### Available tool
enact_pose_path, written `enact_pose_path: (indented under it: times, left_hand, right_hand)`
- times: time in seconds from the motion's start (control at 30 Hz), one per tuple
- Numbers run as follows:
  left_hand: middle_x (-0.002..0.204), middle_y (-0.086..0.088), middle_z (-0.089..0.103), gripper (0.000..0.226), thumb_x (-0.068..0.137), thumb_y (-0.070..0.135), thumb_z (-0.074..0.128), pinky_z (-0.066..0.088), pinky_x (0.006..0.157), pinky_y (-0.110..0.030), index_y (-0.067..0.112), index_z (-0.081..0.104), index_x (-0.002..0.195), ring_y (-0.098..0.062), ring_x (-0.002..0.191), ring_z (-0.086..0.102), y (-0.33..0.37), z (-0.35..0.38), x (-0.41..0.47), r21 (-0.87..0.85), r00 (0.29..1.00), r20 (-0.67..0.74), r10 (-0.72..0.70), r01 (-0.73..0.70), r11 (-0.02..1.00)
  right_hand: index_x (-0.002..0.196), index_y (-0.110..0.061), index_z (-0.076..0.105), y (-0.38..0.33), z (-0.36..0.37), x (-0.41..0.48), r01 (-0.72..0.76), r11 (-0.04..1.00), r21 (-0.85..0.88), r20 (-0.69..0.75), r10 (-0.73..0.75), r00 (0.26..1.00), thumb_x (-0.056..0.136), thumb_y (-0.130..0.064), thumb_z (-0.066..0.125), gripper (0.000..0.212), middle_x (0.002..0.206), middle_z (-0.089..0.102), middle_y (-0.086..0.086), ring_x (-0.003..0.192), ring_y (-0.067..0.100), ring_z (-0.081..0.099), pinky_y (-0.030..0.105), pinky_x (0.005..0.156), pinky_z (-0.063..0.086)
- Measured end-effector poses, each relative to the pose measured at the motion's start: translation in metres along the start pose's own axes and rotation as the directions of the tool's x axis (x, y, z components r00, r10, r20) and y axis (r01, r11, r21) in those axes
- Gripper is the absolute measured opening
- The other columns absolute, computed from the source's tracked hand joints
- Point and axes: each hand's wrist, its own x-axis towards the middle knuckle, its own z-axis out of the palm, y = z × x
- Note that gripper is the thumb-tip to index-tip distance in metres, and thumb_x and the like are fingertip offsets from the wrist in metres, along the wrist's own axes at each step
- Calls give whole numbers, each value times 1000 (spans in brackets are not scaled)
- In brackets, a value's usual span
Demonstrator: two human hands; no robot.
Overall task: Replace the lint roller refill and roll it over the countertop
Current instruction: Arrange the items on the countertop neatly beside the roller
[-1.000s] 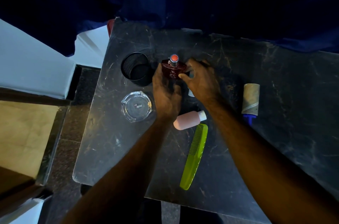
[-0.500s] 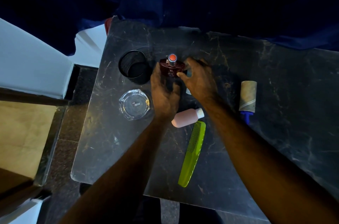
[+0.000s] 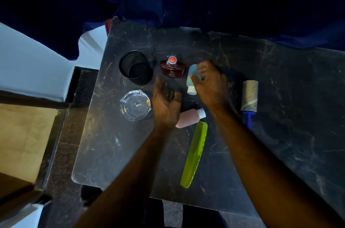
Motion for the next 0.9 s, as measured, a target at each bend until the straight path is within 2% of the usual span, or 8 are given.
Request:
enact_pose_path:
  times: [0.13,0.23,0.3,0.43,0.57,0.67,0.73,0.9]
  left_hand:
    - [141,-14,64,54,92,-2,65,50,101,-16,0,54,145,-20,128,63,-6,5,-4,127,996,8,-93,92,988]
    - [122,1,70,38,97,3,64,50,91,-9,4,62,136,13,100,64,-3,12,-3,266,993,107,-53,23,964]
    - [112,5,70,33,99,11,65,47,77,-1,7,65,132,23,87,61,1,17,0,335,987,163,-11,-45,941]
    - [127,-8,71,34,102,13,62,54,94,-19,6,61,136,-11,111,67,14,22,4,341,969,244,-24,-63,938]
    - [139,-13,66,45,100,0,59,50,93,-7,1,54,145,-15,121,64,14,19,-10,278,968,251,19,-91,956]
    - [140,-16,65,53,96,-13,54,56,100,-26,-1,49,147,-23,126,66,6,8,-26,183,971,236,35,-80,980]
    - [138,-13,66,58,92,-17,52,54,102,-27,-3,47,147,-20,126,66,0,-2,-34,150,975,212,64,-97,984]
    - [145,-11,61,69,82,-1,54,51,111,-41,6,44,150,-24,134,60,1,-28,-37,115,986,147,73,-91,989]
  right_hand:
    - [111,-14,59,9,-1,-4,-151,989,-2,-19,151,988,87,-37,72,36,109,70,7,96,21,68,28,69,50]
    - [117,-11,57,14,2,-4,-251,966,54,50,248,967,84,-37,75,46,113,70,9,99,23,68,28,72,47]
    - [118,-9,58,18,2,-4,-288,953,97,84,280,956,83,-36,77,47,112,71,10,100,24,68,35,82,54]
    - [110,-10,63,27,-6,-5,-382,893,237,150,355,923,78,-31,81,42,101,74,9,86,22,73,44,74,61]
    - [107,-11,62,35,-20,-19,-349,868,354,210,289,934,76,-22,84,39,91,75,10,62,9,71,25,47,55]
    - [102,-19,63,31,-24,-36,-254,903,348,185,199,962,76,-23,82,33,91,72,0,78,18,73,40,62,61]
    - [99,-23,60,22,-18,-47,-198,917,347,185,140,973,77,-24,80,29,90,71,-4,81,17,73,47,69,61]
    - [105,-22,57,-7,7,-58,-19,966,257,174,-27,984,85,-28,74,27,103,73,-5,90,9,71,31,71,59]
